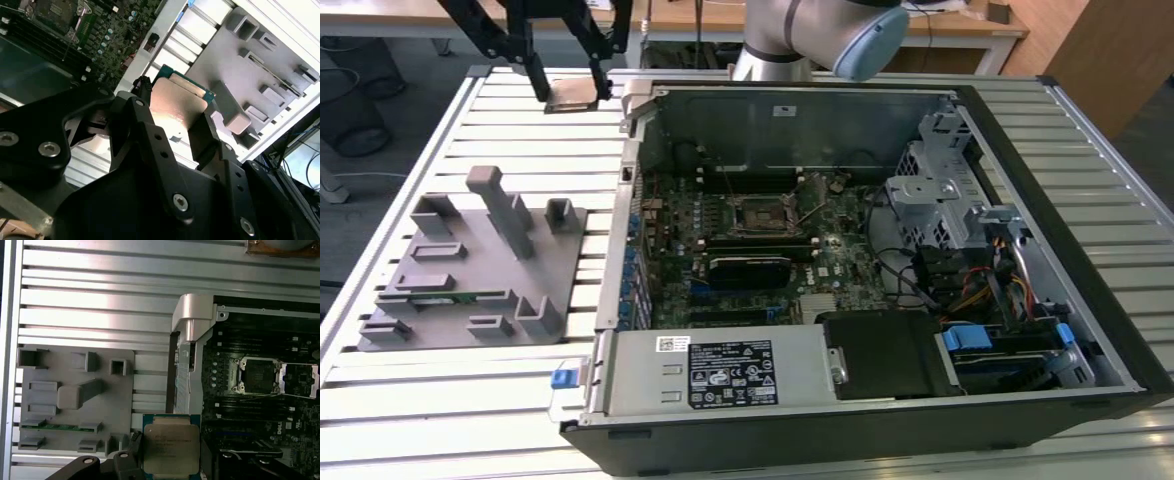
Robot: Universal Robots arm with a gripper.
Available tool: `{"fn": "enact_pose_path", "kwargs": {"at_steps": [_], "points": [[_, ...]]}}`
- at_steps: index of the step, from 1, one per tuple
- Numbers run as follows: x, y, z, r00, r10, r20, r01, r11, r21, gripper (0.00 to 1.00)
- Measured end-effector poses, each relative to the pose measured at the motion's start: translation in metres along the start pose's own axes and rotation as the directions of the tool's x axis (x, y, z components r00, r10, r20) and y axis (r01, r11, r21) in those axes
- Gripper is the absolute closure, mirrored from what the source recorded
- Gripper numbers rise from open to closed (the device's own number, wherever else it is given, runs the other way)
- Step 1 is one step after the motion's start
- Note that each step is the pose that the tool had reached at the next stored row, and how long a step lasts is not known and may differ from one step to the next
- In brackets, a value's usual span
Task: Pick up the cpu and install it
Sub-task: 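Pick up the cpu and move it towards the insertion slot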
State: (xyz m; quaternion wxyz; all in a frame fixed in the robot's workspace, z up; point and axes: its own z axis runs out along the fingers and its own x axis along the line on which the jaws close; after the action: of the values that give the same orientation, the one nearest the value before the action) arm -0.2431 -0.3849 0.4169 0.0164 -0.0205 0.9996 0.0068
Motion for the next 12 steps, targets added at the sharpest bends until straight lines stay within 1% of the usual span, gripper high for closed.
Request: {"fn": "enact_pose_path", "kwargs": {"at_steps": [12], "points": [[-0.0199, -0.0008, 0.0007, 1.0000, 0.000, -0.0001, 0.000, 1.0000, 0.0000, 0.46]]}}
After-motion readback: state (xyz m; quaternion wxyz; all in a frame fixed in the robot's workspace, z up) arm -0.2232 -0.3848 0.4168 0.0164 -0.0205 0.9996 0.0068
